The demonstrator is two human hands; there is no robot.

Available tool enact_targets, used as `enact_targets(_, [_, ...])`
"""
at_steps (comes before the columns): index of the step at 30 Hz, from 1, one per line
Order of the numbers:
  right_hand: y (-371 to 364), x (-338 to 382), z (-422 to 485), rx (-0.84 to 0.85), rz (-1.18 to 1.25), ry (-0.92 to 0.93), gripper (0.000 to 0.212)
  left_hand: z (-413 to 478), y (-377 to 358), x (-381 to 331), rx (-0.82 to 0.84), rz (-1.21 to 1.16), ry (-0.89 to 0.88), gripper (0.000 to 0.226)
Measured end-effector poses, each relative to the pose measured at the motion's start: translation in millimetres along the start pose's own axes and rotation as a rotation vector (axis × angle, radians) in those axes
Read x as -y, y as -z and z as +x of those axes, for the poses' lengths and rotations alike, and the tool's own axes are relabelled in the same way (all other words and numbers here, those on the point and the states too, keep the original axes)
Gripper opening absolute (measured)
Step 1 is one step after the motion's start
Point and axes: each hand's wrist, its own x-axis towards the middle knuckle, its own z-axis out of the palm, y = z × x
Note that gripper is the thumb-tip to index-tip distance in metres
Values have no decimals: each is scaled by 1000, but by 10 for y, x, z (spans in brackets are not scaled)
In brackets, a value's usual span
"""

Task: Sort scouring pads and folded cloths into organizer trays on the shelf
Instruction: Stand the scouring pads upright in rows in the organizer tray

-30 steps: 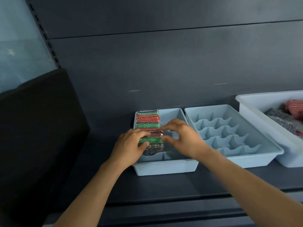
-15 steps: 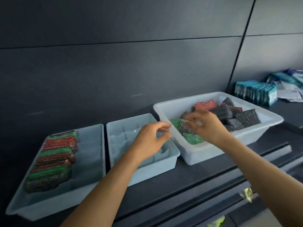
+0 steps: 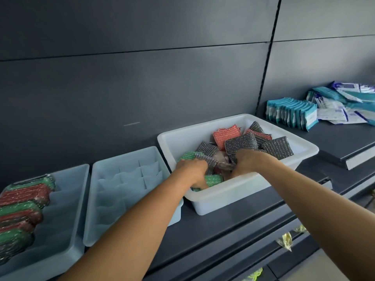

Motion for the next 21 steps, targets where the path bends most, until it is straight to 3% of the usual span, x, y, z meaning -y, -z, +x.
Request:
enact_targets(4, [-69, -67, 75, -124, 112, 3, 11, -59, 15, 84, -82, -221, -1, 49])
enact_targets(6, [-92, -82, 98, -232, 183, 50, 14, -112, -17, 152, -195, -330, 1, 51])
enact_targets(10, [-71, 125, -29, -453, 403, 206, 23, -334, -55, 314, -488, -648, -3, 30])
enact_targets(14, [-17, 455, -243, -525, 559, 289, 32, -706, -83, 643, -661, -900, -2, 20])
enact_targets(21, [-148, 1324, -510, -618, 695, 483, 17, -1483, -201, 1254, -784, -1139, 21, 16])
